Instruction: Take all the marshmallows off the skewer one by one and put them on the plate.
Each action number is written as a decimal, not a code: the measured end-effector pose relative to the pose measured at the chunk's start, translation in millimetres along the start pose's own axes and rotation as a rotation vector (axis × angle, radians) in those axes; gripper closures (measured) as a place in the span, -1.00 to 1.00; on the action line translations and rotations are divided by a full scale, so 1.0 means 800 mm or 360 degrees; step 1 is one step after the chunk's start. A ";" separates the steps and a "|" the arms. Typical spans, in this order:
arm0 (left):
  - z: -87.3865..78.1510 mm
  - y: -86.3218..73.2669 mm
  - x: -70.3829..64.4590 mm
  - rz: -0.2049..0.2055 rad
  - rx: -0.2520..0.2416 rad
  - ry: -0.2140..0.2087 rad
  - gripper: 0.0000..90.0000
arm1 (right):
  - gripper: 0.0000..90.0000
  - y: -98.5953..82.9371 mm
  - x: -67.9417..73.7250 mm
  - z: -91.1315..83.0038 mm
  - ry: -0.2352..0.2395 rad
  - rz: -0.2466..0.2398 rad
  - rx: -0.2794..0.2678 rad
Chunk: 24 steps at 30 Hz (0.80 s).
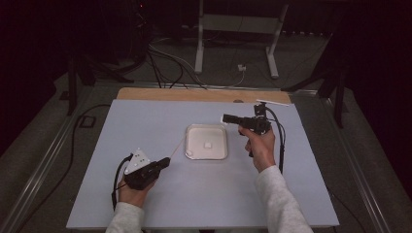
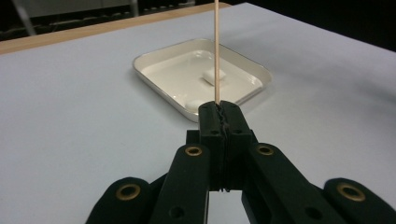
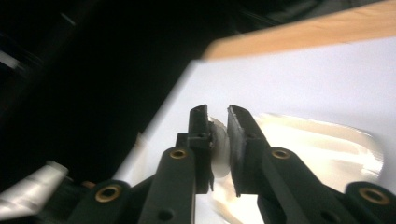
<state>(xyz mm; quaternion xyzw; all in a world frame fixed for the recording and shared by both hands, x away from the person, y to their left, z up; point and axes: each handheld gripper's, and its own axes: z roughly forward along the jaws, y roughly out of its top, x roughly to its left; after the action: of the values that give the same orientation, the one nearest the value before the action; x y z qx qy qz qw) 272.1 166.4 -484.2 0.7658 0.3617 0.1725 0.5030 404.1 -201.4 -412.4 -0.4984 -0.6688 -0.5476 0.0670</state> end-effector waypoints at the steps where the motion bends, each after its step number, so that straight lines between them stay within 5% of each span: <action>1: 0.002 0.002 -0.002 0.0002 0.0010 0.0008 1.00 | 0.75 -0.004 -0.001 0.004 -0.0016 -0.0025 0.0025; 9: 0.020 0.008 -0.012 -0.0034 0.0061 0.0024 1.00 | 0.65 -0.038 -0.016 0.051 -0.0256 -0.0137 0.0220; 12: 0.026 0.012 -0.015 -0.0044 0.0080 0.0033 1.00 | 0.46 -0.046 -0.019 0.060 -0.0299 -0.0166 0.0254; 14: 0.030 0.013 -0.016 -0.0054 0.0090 0.0042 1.00 | 0.11 -0.049 -0.020 0.064 -0.0315 -0.0170 0.0282; 19: 0.042 0.016 -0.014 -0.0104 0.0103 0.0067 1.00 | -0.14 -0.051 -0.019 0.065 -0.0312 -0.0168 0.0295; 24: 0.054 0.017 -0.015 -0.0149 0.0100 0.0073 1.00 | -0.42 -0.052 -0.016 0.064 -0.0399 -0.0206 0.0254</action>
<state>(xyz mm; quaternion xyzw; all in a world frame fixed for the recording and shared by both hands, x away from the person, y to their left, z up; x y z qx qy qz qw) 296.5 126.9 -489.8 0.7593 0.4138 0.1548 0.4778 403.3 -163.8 -468.2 -0.5118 -0.7439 -0.4294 -0.0129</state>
